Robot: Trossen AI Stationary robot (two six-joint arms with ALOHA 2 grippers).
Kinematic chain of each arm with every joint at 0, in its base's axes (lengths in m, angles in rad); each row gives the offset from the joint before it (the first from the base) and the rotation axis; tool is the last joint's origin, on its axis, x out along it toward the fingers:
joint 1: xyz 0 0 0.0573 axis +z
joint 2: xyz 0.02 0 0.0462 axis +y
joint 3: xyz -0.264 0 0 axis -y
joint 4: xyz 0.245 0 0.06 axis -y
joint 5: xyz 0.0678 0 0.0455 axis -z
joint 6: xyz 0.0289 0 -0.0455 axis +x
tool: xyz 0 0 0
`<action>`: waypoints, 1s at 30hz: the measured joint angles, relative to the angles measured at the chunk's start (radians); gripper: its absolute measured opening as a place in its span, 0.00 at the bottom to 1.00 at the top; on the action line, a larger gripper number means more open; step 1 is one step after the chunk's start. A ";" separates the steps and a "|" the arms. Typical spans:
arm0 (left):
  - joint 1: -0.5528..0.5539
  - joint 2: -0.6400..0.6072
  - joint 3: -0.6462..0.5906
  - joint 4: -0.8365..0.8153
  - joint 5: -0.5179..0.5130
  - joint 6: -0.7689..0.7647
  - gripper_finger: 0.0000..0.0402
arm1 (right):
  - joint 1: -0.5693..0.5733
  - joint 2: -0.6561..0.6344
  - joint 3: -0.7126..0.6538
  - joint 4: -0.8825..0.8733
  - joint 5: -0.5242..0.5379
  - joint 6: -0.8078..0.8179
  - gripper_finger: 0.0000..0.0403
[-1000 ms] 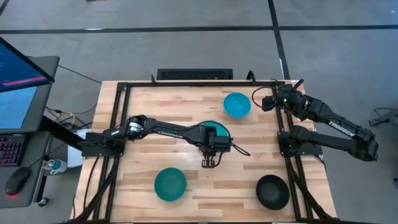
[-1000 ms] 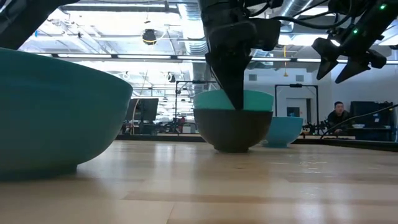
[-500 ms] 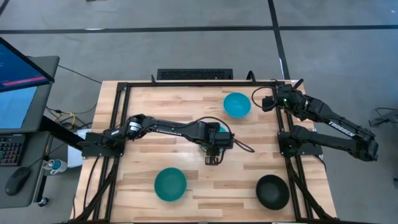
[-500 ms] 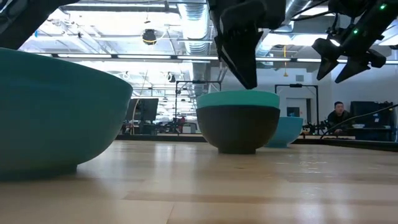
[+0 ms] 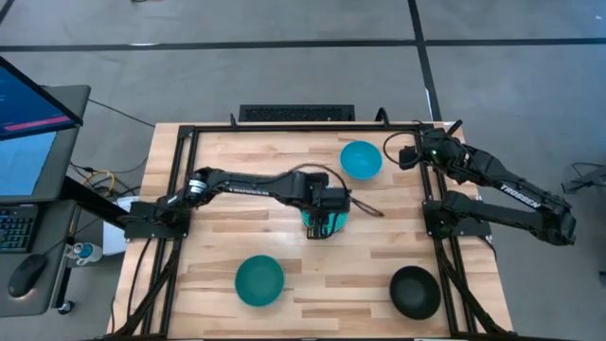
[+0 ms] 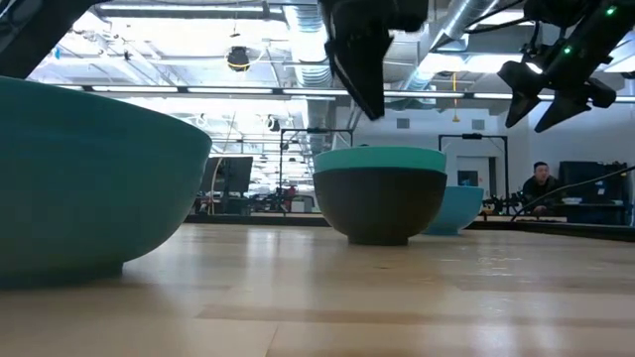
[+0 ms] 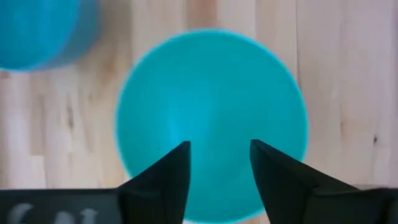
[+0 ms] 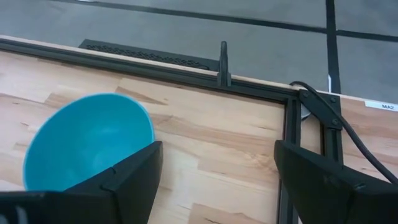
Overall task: Nest bowls inside each other
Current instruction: Stack the blue bowl on top of the blue bowl
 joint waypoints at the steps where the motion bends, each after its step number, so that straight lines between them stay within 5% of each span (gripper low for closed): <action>1: 0.009 -0.012 0.000 0.001 0.012 0.000 0.35 | 0.004 0.000 0.000 0.000 -0.001 0.012 0.82; 7: 0.052 -0.068 -0.001 -0.023 0.032 0.041 0.21 | 0.063 0.030 0.000 0.055 -0.108 0.037 0.82; 13: 0.060 -0.108 0.000 -0.019 0.049 0.098 0.13 | 0.031 0.218 0.004 0.062 -0.108 -0.025 0.82; 21: 0.090 -0.113 0.000 -0.087 0.032 0.135 0.11 | -0.138 0.558 0.226 0.051 -0.279 -0.147 0.82; 30: 0.163 -0.139 -0.001 -0.121 0.033 0.205 0.11 | -0.123 0.682 0.305 0.011 -0.321 -0.088 0.82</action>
